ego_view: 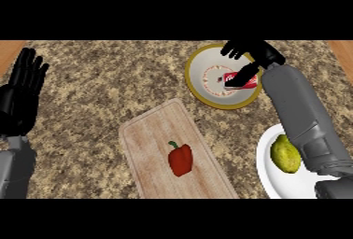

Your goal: Pick the can from the plate and place it in the bowl

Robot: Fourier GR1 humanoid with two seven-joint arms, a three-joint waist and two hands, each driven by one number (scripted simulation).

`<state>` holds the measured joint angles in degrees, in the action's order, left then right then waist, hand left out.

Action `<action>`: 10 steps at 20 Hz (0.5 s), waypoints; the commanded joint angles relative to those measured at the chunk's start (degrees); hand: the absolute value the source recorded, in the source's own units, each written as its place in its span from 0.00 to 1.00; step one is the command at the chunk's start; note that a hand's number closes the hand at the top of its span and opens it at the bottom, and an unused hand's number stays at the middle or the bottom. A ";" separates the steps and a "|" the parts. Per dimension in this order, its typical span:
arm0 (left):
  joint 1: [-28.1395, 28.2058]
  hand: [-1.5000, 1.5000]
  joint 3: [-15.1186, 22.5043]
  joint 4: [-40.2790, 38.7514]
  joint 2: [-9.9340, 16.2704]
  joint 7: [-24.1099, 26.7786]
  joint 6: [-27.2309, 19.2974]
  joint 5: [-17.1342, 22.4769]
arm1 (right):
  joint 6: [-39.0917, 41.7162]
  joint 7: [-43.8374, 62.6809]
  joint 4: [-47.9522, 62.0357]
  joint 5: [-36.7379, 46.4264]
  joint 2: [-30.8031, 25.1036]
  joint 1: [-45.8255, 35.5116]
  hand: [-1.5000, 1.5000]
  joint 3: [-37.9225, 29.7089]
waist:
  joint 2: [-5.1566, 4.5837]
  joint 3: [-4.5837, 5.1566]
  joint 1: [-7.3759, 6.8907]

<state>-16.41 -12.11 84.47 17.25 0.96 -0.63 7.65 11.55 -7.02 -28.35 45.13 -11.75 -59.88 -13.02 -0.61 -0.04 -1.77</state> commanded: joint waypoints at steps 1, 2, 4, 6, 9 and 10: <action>1.01 0.50 1.59 2.10 -1.68 -1.25 -1.34 -0.99 | -3.11 -3.82 3.12 -5.43 2.16 0.45 0.00 -5.47 | -0.12 -0.06 -0.42; -0.83 0.50 0.39 1.13 -0.19 -2.03 -0.33 0.14 | -2.05 -4.69 4.30 -6.85 0.89 -1.25 0.00 -7.04 | -0.29 -0.05 -0.53; 1.44 0.50 0.78 1.27 -0.85 -0.35 -0.23 -0.54 | -6.03 -7.03 3.74 -7.76 1.65 -1.05 0.00 -8.08 | -0.12 -0.03 -0.35; -0.07 0.50 0.37 2.46 -0.48 -1.83 -0.81 -0.17 | -9.73 -9.99 2.70 -9.98 0.74 0.40 0.00 -10.86 | -0.12 -0.06 -0.10; 1.08 0.50 0.19 -0.28 -0.90 1.99 -0.28 -0.88 | -12.70 -11.75 3.93 -12.79 -2.83 -0.17 0.00 -15.03 | -0.55 -0.03 -0.31; -1.04 0.50 -0.38 0.05 -0.59 -0.58 -0.23 0.58 | -12.00 -11.64 5.09 -13.87 -3.78 -2.12 0.00 -16.17 | -0.56 -0.05 -0.59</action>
<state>-16.17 -11.93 85.27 16.76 0.80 -0.77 7.52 2.04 -16.21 -24.87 34.77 -12.92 -60.81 -24.81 -0.96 -0.09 -2.16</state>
